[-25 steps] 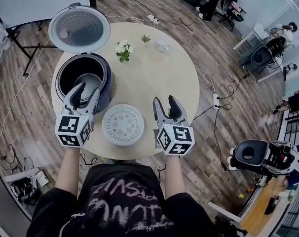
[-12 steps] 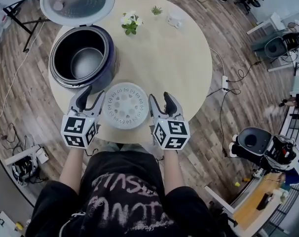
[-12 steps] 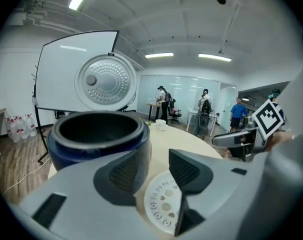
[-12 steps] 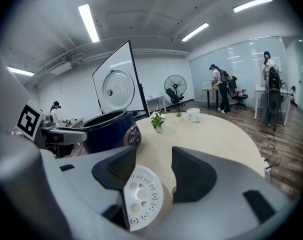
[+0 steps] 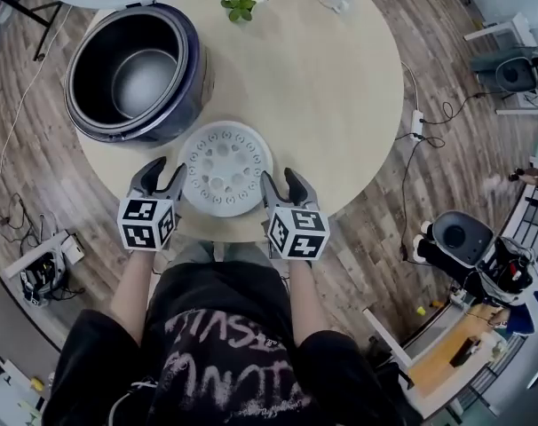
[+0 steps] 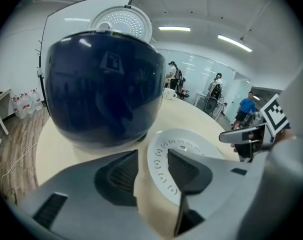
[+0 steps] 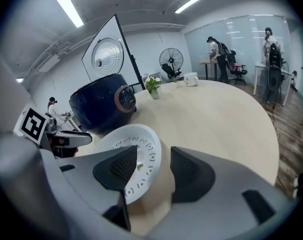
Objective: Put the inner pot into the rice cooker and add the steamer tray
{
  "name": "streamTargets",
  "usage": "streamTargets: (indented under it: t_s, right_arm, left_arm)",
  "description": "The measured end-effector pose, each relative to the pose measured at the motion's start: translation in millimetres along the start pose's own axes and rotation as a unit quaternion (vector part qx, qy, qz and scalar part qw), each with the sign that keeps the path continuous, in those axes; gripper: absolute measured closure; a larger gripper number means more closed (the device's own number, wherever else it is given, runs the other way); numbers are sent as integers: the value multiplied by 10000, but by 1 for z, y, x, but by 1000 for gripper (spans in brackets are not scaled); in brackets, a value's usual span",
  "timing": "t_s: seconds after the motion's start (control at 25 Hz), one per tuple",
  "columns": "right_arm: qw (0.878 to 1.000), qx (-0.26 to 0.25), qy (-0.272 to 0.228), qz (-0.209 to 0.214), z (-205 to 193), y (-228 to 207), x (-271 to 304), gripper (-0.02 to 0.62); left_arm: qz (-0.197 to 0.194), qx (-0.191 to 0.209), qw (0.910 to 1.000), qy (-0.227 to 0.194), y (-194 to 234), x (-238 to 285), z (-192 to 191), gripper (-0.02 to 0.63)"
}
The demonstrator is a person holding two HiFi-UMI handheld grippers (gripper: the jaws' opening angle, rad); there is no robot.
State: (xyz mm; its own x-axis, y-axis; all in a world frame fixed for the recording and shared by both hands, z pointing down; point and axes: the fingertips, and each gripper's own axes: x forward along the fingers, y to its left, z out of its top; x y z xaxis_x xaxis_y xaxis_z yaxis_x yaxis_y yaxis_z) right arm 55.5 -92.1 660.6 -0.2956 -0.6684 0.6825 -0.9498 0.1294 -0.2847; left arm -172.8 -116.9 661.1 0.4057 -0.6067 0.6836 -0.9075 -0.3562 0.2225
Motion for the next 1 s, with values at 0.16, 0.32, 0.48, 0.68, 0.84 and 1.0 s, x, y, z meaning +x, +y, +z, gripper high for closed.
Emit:
streamTargets:
  t_s: [0.16, 0.32, 0.48, 0.68, 0.84, 1.0]
  right_arm:
    - [9995, 73, 295, 43, -23, 0, 14, 387]
    - [9987, 132, 486, 66, -37, 0, 24, 394]
    - [9979, 121, 624, 80, -43, -2, 31, 413]
    - [9973, 86, 710, 146, -44, -3, 36, 440]
    - [9974, -18, 709, 140, -44, 0, 36, 488]
    - [9980, -13, 625, 85, -42, -1, 33, 492]
  left_arm:
    - [-23, -57, 9996, 279, -1, 14, -22, 411]
    - [-12, -73, 9989, 468, -2, 20, -36, 414]
    - [40, -67, 9985, 533, 1, 25, -37, 428]
    - [42, 28, 9983, 575, 0, 30, -39, 461]
    - [35, 2, 9982, 597, -4, 32, -39, 505]
    - [18, -29, 9986, 520, -7, 28, -34, 511]
